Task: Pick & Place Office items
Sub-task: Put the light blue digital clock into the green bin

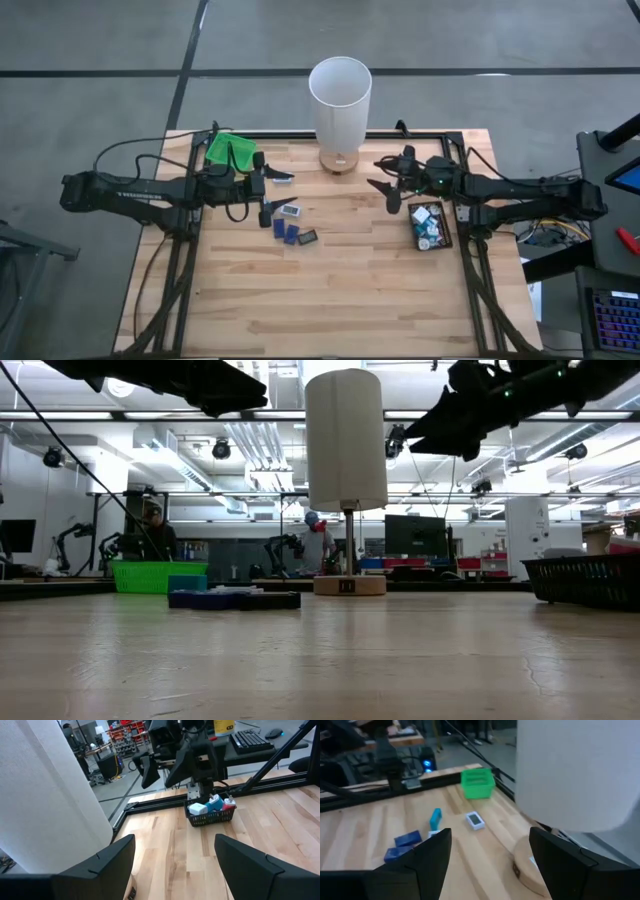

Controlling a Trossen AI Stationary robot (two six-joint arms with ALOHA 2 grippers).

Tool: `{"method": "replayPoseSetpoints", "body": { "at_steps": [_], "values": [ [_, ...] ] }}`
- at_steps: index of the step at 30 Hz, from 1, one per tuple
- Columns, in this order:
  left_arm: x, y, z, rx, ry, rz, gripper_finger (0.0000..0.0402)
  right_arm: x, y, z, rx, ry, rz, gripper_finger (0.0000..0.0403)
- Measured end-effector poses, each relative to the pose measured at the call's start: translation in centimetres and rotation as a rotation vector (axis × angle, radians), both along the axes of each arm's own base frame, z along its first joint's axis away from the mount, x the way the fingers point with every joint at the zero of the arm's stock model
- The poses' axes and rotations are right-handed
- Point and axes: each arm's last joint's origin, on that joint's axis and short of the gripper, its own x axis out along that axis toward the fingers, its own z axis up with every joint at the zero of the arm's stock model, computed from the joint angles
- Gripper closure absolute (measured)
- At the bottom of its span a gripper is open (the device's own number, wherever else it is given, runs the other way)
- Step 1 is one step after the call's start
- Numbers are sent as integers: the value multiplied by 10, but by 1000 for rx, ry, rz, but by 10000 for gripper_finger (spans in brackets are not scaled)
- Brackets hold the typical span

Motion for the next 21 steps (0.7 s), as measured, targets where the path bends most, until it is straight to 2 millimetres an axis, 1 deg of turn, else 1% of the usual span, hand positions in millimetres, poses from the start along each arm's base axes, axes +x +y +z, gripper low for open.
{"method": "replayPoseSetpoints", "body": {
  "at_steps": [8, 13, 16, 21],
  "values": [
    [0, 0, 0, 0, 3, -1, 120, -4, -1, -14, -99, -37, 61, 140],
    [0, 0, 0, 0, 3, -1, 120, -5, -6, -13, -101, -47, 50, 140],
    [0, 0, 0, 0, 3, -1, 120, -6, -13, -9, -119, -77, 60, 140],
    [0, 0, 0, 0, 3, -1, 120, -17, -24, -3, -111, -106, 71, 140]
  ]
}}
